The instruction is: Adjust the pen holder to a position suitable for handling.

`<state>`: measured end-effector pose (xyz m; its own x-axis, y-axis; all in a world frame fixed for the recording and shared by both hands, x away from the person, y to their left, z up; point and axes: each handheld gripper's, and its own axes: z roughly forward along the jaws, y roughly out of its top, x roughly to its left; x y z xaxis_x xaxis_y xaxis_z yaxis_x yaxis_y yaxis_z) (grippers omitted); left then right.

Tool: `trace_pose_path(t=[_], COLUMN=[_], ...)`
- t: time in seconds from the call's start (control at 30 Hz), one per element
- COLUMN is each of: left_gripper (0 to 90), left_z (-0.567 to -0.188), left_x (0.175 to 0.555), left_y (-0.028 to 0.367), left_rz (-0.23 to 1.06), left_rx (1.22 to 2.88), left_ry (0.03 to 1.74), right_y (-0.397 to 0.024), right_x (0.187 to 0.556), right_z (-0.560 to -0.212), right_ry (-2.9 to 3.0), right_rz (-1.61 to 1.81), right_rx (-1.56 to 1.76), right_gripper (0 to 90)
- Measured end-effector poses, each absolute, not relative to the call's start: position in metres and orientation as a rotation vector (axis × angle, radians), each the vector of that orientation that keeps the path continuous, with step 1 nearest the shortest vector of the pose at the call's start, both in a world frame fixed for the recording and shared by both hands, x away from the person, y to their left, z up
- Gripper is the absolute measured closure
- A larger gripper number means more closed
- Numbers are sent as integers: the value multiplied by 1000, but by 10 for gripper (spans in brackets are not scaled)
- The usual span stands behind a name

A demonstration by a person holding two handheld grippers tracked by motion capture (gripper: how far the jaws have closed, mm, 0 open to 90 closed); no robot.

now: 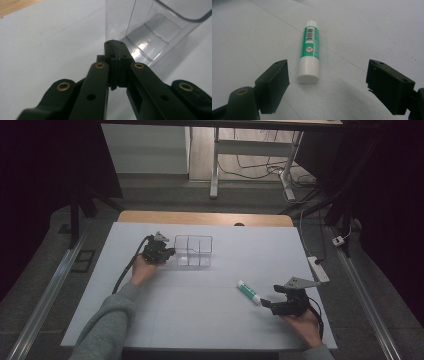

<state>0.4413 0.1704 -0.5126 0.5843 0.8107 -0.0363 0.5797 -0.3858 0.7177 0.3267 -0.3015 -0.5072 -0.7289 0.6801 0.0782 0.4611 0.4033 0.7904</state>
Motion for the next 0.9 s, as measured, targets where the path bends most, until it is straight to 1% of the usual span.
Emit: trace_pose_path(t=[0.27, 0.6, 0.9], left_gripper=[886, 886, 886], left_z=[-512, -515, -515], left_x=[441, 444, 445], left_y=[155, 143, 144], left_rz=[416, 410, 377], left_rx=[2126, 2120, 2113], left_ry=[1060, 1052, 1045], right_y=[-301, -301, -302], right_x=[327, 328, 328], right_z=[-508, -508, -508], right_ry=[2411, 2413, 2411], right_rz=[1217, 1248, 1241], right_rx=[1005, 1016, 1018], right_gripper=[179, 180, 180])
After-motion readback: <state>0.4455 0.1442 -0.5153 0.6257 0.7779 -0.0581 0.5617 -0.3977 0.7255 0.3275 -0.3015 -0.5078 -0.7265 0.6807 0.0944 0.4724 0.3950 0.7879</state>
